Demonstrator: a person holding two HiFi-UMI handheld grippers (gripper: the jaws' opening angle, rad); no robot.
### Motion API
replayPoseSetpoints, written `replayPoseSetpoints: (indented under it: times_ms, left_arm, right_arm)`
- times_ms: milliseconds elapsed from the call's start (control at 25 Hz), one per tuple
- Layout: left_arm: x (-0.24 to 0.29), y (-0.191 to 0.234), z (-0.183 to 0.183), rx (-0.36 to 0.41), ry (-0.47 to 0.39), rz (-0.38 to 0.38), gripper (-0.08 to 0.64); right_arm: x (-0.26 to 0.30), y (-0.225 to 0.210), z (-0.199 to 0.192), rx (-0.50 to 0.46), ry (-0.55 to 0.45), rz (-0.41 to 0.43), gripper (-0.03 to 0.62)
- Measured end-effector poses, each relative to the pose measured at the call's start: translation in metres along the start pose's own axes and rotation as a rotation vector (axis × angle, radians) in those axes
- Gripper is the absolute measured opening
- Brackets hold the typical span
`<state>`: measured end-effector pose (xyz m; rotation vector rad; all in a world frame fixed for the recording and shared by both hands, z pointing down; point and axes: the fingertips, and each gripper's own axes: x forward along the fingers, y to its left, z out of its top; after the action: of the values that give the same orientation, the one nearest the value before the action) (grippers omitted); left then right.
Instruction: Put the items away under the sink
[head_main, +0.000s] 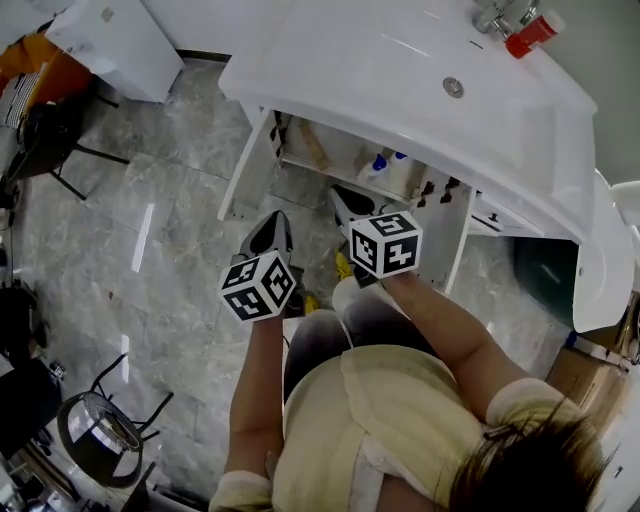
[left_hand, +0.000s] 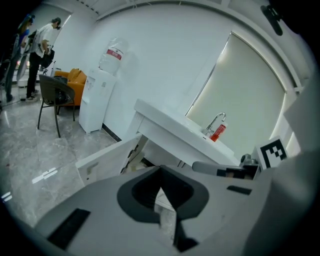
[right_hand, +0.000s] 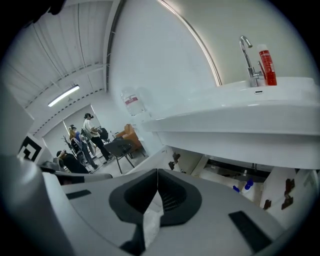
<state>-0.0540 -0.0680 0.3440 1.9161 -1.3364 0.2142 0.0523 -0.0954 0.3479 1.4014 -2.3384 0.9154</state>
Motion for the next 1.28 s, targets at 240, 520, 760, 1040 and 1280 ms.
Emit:
replayPoseSetpoints:
  times_ms: [240,520,760,1040,1280]
  left_arm:
    - [-0.029,-0.004,0.008,0.021,-0.027,-0.004,0.038]
    - [-0.050,-0.013,0.012,0.038,-0.053,-0.026,0.038]
    - [-0.056,-0.016,0.003,0.029,-0.044,-0.033,0.038]
    - [-0.057,-0.018,-0.007,0.016,-0.031,-0.031,0.038]
    - [-0.055,-0.019,-0.010,0.015,-0.024,-0.032,0.038]
  right_arm:
    - [-0.023,0.018,0.005,-0.016,-0.008,0.014,0.026]
    - [-0.043,0.033,0.004,-0.053,-0.003,0.024,0.026]
    - [-0.050,0.036,-0.004,-0.049,0.004,0.032,0.026]
    - [-0.053,0.032,-0.013,-0.041,0.022,0.027,0.026]
    - [-0.052,0.030,-0.014,-0.049,0.026,0.028,0.026]
